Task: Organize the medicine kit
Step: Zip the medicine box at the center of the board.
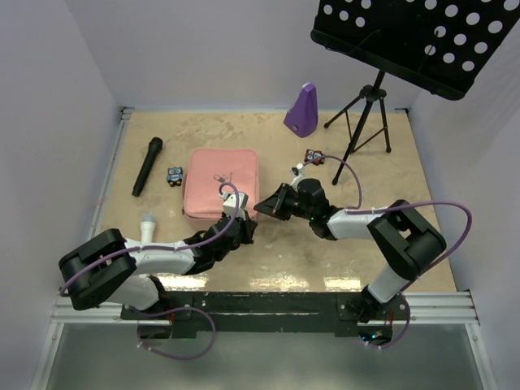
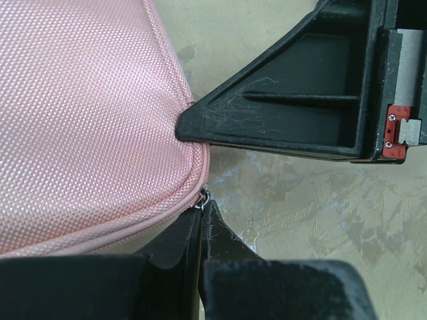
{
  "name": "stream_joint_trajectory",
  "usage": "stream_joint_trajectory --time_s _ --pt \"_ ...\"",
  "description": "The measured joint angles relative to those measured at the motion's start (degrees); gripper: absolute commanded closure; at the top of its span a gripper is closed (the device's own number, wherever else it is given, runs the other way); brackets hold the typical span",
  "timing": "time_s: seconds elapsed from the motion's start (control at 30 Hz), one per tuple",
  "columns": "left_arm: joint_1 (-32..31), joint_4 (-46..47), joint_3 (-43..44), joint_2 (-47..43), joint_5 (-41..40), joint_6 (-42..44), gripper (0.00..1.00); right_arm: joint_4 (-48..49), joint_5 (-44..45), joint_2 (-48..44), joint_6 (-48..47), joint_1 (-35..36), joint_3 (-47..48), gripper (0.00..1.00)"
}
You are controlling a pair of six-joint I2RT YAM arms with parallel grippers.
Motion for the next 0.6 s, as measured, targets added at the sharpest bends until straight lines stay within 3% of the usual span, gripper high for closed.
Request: stream_joint_trajectory --time_s 0.6 --pt "0.0 0.8 -2.8 -3.0 0.8 -0.5 1.0 -2.3 1.0 -1.8 0.2 0.7 -0.2 1.0"
